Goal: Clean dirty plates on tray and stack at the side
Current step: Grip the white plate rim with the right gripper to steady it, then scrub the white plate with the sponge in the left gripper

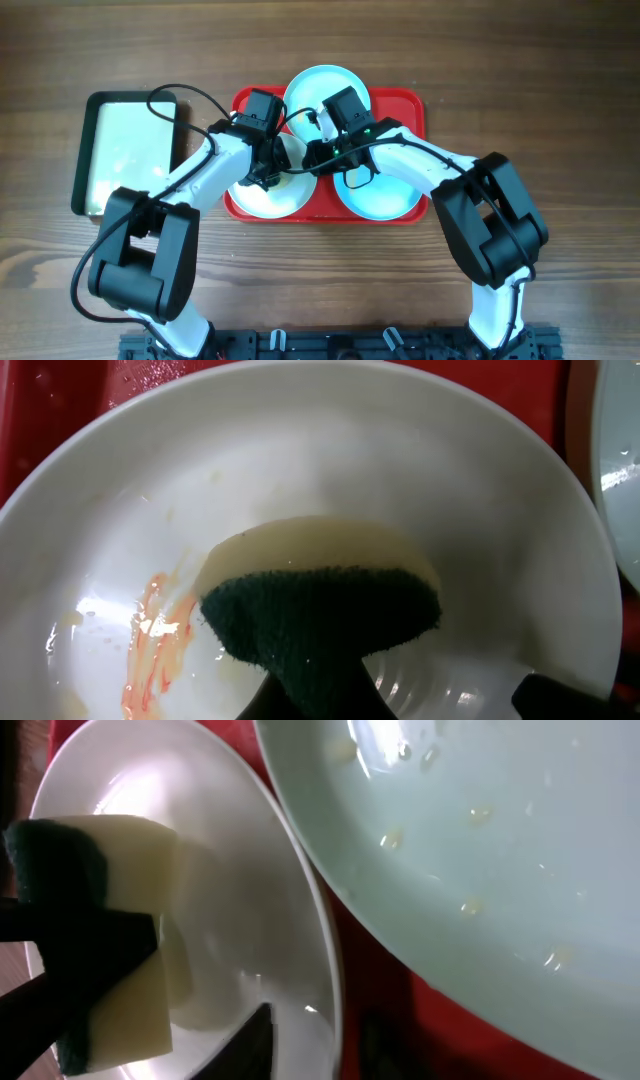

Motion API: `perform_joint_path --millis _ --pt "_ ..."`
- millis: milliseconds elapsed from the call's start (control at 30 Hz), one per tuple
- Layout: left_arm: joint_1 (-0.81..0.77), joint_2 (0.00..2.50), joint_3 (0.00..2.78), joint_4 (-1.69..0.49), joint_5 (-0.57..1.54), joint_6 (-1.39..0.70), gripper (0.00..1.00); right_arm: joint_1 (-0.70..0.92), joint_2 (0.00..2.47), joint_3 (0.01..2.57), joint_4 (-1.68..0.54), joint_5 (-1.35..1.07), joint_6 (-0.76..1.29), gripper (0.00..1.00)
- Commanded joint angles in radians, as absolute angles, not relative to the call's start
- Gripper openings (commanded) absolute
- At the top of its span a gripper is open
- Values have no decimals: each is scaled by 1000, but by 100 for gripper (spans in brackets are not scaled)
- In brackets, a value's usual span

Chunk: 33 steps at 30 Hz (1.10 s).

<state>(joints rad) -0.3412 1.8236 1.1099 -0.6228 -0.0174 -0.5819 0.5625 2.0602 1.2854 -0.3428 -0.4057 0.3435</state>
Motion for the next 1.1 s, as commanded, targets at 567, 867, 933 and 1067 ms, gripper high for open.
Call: perform_joint_path --millis 567,867,933,1067 --pt "-343 1829 1110 -640 -9 -474 4 566 2082 1296 -344 -390 344 4" --pt "-342 1829 934 -547 -360 -429 4 565 2082 1296 -342 -419 342 4" --pt "-342 1823 940 -580 -449 -429 4 565 2082 1296 -342 -419 343 4" --pt "-333 1818 971 -649 -523 -429 4 565 2082 1296 -343 -419 341 4"
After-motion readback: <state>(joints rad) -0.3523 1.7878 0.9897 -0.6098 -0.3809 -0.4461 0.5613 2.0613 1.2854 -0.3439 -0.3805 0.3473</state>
